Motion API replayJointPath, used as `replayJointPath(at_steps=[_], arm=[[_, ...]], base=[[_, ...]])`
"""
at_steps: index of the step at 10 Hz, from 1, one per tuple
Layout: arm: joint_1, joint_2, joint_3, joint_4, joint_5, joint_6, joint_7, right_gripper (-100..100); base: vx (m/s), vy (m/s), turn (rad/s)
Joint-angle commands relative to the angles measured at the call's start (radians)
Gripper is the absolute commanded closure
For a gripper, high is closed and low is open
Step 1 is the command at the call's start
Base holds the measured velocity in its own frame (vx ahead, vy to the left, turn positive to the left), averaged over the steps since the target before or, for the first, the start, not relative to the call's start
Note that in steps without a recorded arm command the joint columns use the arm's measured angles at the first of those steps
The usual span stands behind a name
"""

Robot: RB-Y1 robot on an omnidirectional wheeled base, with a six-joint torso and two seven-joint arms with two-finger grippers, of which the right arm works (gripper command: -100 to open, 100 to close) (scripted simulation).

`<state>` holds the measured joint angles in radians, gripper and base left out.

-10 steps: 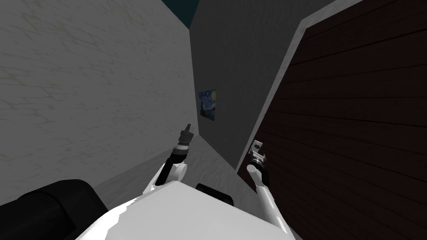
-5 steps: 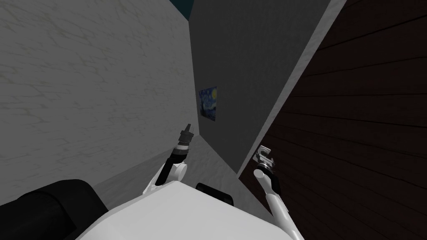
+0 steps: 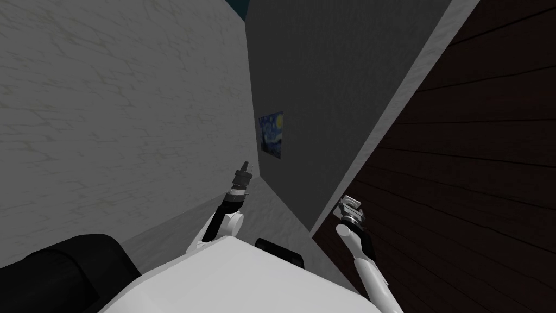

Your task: Pull the door open

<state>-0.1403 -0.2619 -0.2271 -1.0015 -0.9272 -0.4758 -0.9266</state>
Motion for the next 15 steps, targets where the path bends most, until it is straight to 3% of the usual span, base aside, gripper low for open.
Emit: replayJointPath(at_steps=[1, 6, 15], arm=[[-0.001, 0.001, 0.0, 0.001, 0.0, -0.001, 0.002, 100], [-0.001, 0.001, 0.0, 0.001, 0.0, -0.001, 0.002, 100], [0.021, -0.021, 0.106, -0.046, 0.019, 0.042, -0.066, 100]], base=[[-0.006, 0.0, -0.012], [-0.008, 0.0, 0.001], [-0.219, -0.015, 0.093]])
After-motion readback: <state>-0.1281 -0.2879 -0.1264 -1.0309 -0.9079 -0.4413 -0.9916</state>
